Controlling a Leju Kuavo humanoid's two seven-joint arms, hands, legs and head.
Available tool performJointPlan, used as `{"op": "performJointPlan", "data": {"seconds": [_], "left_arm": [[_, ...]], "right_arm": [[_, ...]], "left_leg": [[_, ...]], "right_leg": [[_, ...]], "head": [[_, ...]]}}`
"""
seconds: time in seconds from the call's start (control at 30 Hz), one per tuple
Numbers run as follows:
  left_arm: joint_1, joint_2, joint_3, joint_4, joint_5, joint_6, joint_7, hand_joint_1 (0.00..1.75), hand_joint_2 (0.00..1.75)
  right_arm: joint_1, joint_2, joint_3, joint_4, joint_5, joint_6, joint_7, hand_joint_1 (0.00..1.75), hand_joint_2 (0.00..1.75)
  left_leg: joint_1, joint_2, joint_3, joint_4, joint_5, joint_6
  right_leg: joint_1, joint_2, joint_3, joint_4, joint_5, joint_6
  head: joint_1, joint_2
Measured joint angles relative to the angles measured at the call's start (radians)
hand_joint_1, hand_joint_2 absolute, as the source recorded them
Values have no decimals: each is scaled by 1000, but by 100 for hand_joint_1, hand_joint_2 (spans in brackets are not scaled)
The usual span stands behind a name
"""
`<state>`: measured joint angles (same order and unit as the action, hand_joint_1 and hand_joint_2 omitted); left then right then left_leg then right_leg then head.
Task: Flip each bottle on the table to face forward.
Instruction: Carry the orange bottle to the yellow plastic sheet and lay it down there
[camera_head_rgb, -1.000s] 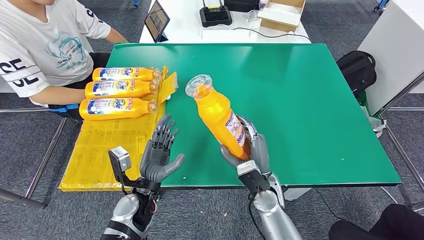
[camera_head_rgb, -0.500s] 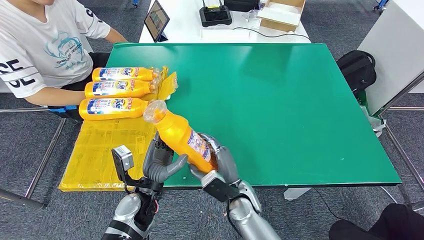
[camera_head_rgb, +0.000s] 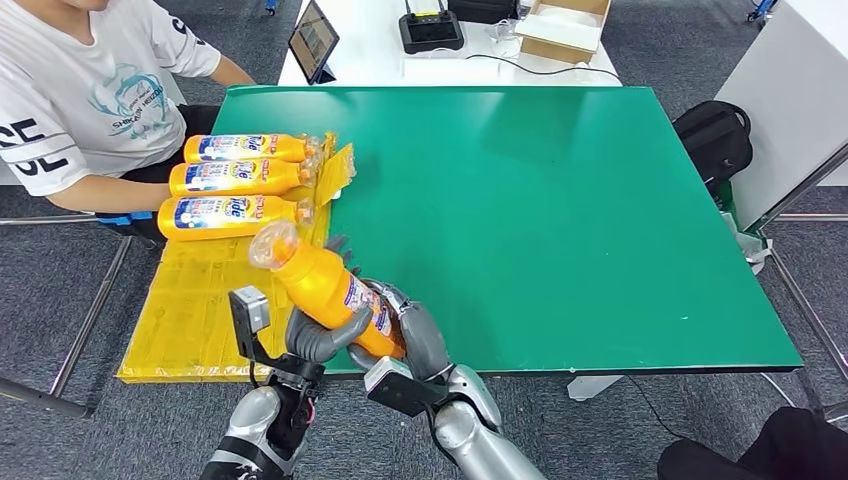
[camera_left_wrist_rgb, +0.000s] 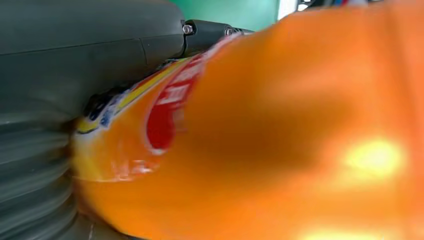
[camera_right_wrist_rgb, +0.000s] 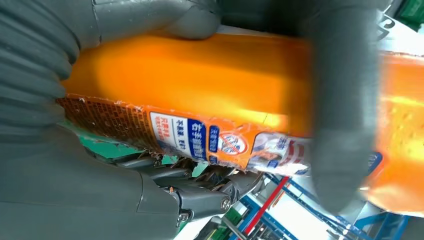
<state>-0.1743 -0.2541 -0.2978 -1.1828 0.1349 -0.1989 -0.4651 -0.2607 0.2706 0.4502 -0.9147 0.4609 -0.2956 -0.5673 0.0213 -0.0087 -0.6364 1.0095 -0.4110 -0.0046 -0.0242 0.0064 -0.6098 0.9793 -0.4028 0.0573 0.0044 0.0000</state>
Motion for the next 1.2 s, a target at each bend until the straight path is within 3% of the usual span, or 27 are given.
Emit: {"op": "performJointPlan", "data": {"seconds": [0.8, 0.83, 0.93, 0.97, 1.2], "left_arm": [[-4, 0, 26, 41, 20, 16, -1, 0, 175], [-4, 0, 26, 41, 20, 16, -1, 44, 175], [-4, 0, 26, 41, 21, 17, -5, 175, 175], [-5, -1, 26, 41, 24, 19, -12, 175, 175], [-4, -6, 29, 27, 37, 46, -34, 175, 175]], "right_arm": [[-57, 2, 52, 94, 12, 2, 28, 175, 175], [-58, 2, 52, 95, 12, 2, 28, 131, 175], [-59, 2, 55, 98, 12, 3, 31, 0, 44], [-59, 2, 57, 101, 12, 4, 36, 0, 0], [-61, 7, 63, 112, 0, 14, 59, 0, 0]], "left_leg": [[0, 0, 0, 0, 0, 0], [0, 0, 0, 0, 0, 0], [0, 0, 0, 0, 0, 0], [0, 0, 0, 0, 0, 0], [0, 0, 0, 0, 0, 0]], "right_leg": [[0, 0, 0, 0, 0, 0], [0, 0, 0, 0, 0, 0], [0, 0, 0, 0, 0, 0], [0, 0, 0, 0, 0, 0], [0, 0, 0, 0, 0, 0]], "head": [[0, 0], [0, 0], [0, 0], [0, 0], [0, 0]]}}
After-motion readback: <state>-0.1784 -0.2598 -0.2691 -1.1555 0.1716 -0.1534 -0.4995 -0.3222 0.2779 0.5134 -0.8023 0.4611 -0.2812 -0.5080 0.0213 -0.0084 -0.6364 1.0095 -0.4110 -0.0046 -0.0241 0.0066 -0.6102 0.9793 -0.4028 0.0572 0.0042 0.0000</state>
